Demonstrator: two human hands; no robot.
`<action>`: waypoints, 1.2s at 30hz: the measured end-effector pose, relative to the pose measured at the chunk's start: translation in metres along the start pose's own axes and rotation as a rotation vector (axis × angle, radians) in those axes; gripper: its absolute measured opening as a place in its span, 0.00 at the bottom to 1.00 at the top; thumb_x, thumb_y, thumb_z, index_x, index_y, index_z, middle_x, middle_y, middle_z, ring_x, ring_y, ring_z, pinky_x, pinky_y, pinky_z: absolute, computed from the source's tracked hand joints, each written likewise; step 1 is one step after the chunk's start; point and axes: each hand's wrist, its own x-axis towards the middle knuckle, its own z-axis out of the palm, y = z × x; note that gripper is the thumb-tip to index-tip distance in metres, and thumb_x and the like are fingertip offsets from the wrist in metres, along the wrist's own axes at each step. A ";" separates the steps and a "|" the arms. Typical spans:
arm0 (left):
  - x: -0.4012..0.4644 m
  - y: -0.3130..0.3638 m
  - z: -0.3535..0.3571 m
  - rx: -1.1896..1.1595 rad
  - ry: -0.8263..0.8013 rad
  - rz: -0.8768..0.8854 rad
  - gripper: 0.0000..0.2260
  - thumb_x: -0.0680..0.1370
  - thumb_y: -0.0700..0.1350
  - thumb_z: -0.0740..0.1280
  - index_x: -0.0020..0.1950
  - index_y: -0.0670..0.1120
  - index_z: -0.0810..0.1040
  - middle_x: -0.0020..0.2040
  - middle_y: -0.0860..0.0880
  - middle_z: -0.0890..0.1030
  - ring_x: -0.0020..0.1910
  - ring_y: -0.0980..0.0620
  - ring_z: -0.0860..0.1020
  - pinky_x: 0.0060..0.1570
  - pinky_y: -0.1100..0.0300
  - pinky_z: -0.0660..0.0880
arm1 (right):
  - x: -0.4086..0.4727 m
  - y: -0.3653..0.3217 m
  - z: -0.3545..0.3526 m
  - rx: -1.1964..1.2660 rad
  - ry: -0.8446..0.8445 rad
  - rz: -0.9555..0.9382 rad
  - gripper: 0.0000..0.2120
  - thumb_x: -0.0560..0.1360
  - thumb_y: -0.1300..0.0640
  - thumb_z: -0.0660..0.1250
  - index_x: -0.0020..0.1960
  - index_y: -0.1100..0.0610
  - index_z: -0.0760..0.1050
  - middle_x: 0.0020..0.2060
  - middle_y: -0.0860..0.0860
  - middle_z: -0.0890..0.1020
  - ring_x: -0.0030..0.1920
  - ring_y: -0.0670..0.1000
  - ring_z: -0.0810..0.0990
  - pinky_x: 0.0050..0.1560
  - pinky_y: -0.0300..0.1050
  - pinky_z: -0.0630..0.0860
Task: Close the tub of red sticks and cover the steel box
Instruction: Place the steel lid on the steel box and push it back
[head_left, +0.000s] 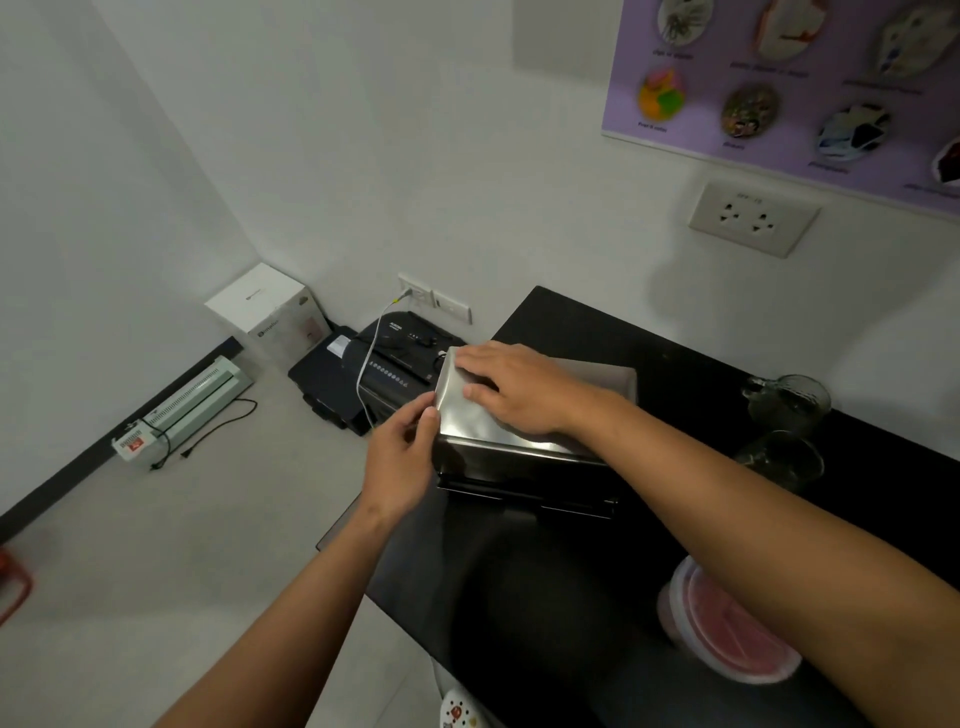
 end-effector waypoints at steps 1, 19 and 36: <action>0.000 -0.002 0.000 -0.007 0.000 -0.003 0.13 0.88 0.43 0.63 0.63 0.62 0.79 0.49 0.77 0.83 0.51 0.74 0.82 0.44 0.78 0.76 | 0.001 -0.001 0.002 -0.013 0.011 0.010 0.16 0.83 0.50 0.60 0.64 0.59 0.76 0.64 0.53 0.80 0.64 0.55 0.76 0.63 0.59 0.72; -0.006 -0.004 -0.005 0.004 -0.143 -0.013 0.23 0.86 0.47 0.66 0.82 0.50 0.69 0.67 0.57 0.81 0.61 0.65 0.82 0.53 0.77 0.77 | -0.090 0.020 -0.005 0.008 0.023 0.394 0.29 0.80 0.41 0.64 0.78 0.50 0.65 0.81 0.54 0.61 0.81 0.62 0.56 0.79 0.61 0.58; -0.001 0.000 0.002 -0.009 -0.190 -0.064 0.27 0.85 0.50 0.68 0.83 0.54 0.64 0.66 0.64 0.77 0.52 0.75 0.80 0.59 0.69 0.76 | -0.148 0.031 0.044 0.799 0.304 0.783 0.49 0.75 0.36 0.70 0.84 0.43 0.43 0.78 0.45 0.68 0.74 0.51 0.72 0.66 0.43 0.68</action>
